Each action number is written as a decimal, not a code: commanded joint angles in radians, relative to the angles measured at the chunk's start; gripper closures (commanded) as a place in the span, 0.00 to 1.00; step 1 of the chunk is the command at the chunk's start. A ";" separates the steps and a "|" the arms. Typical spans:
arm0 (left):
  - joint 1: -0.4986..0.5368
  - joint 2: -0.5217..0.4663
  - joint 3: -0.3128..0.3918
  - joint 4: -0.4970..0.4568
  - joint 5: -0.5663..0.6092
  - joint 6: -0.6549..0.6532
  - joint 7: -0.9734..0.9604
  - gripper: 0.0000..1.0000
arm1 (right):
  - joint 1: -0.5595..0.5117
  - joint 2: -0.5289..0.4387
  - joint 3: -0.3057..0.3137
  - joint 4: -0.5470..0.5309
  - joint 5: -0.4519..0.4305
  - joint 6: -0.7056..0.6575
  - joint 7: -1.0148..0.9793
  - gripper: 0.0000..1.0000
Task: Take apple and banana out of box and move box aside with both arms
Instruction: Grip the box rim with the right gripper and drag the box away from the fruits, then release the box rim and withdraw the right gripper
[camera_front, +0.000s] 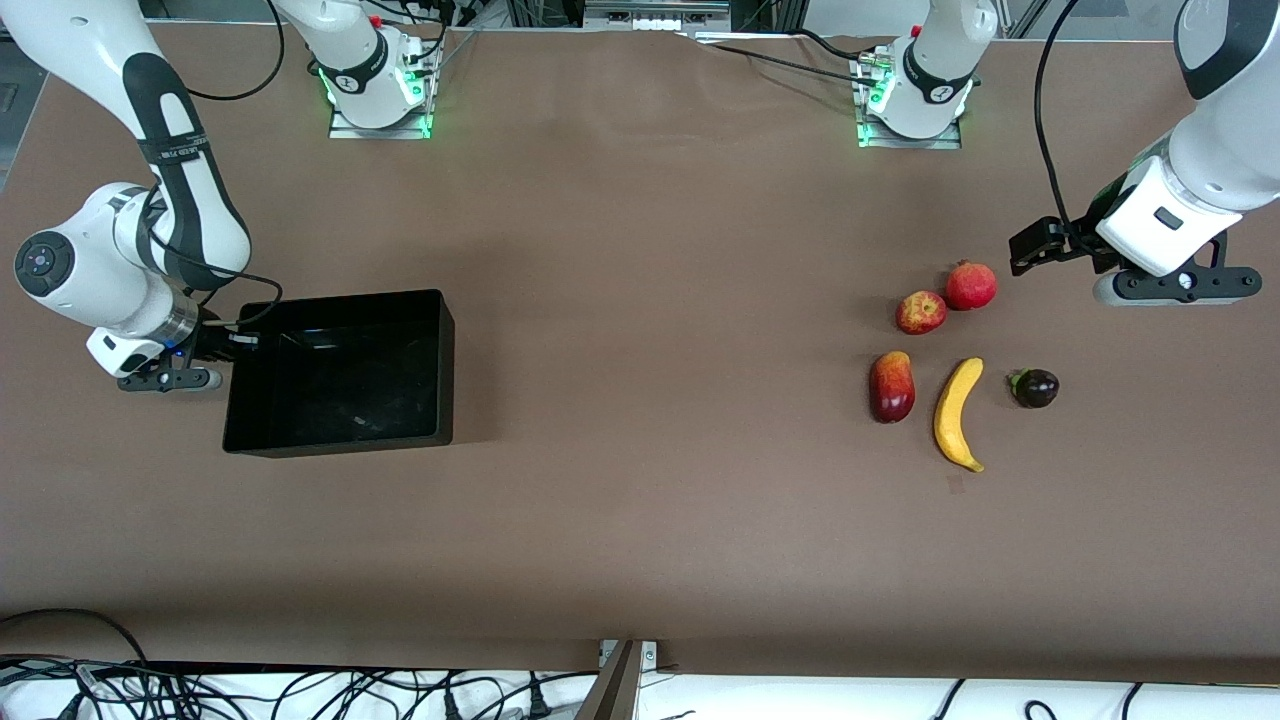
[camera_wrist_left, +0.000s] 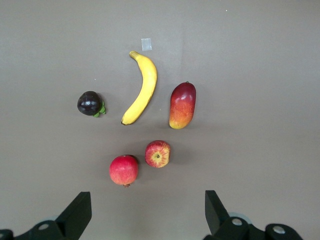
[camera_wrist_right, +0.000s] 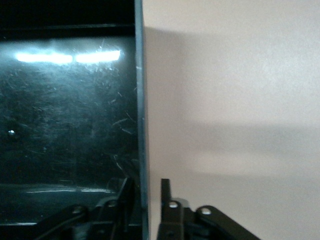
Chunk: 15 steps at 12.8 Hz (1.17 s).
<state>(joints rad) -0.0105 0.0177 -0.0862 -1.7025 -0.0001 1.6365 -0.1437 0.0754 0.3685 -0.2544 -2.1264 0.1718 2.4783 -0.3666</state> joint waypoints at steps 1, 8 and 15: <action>0.000 0.013 0.000 0.032 -0.012 -0.023 0.021 0.00 | 0.004 -0.029 0.012 0.105 0.000 -0.115 -0.020 0.00; 0.000 0.013 0.000 0.032 -0.012 -0.023 0.021 0.00 | 0.133 -0.046 0.014 0.575 -0.092 -0.635 -0.014 0.00; 0.000 0.013 0.002 0.032 -0.014 -0.024 0.021 0.00 | 0.201 -0.410 0.017 0.409 -0.133 -0.806 0.179 0.00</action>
<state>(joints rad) -0.0105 0.0199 -0.0861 -1.7004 -0.0001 1.6355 -0.1428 0.2758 0.0834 -0.2403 -1.5903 0.0621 1.6597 -0.2044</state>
